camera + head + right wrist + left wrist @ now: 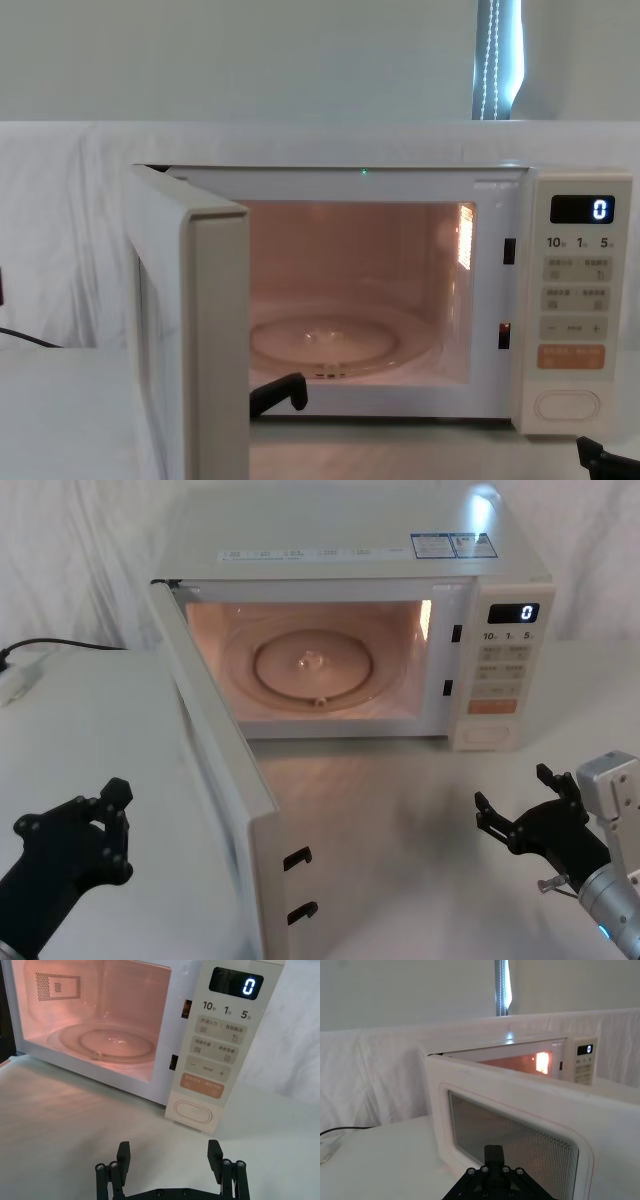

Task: Press the button to open the microwave door with one hand; close the microwave door with the other hand.

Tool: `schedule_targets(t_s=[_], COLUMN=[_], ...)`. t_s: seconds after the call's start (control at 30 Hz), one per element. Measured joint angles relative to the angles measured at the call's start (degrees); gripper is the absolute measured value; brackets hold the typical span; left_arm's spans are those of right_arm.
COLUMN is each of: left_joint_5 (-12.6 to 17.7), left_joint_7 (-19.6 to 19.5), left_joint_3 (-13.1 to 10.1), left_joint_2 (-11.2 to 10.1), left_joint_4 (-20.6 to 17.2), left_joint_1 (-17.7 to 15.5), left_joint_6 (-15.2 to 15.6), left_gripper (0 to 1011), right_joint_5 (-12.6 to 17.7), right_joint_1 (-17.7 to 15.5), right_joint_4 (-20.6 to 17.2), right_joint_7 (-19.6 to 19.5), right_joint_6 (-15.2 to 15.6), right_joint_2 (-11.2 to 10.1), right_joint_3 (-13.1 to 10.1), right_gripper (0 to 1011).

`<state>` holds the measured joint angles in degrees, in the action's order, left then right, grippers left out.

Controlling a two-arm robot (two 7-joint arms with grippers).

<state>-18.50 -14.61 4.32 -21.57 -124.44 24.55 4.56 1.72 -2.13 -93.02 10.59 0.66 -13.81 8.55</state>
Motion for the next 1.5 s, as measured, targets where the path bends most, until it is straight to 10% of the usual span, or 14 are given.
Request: schedule_targets(t_s=[0.87, 1.5], left_joint_5=[-12.3, -14.5], left_joint_7=[-5.0, -3.4], left_joint_3=[-5.2, -9.0], left_joint_2=[-5.2, -7.0], left_joint_4=[2.1, 7.4], left_joint_1=[-11.6, -18.9], left_joint_6=[8.9, 10.8], left_gripper=[0, 0], right_joint_5=[0.0, 0.0], right_joint_1=[0.0, 0.0], right_joint_4=[0.0, 0.0], right_joint_7=[0.0, 0.0], right_joint_6=[0.0, 0.0], right_joint_2=[0.0, 0.0], right_joint_3=[0.0, 0.0], right_gripper=[1000, 1000])
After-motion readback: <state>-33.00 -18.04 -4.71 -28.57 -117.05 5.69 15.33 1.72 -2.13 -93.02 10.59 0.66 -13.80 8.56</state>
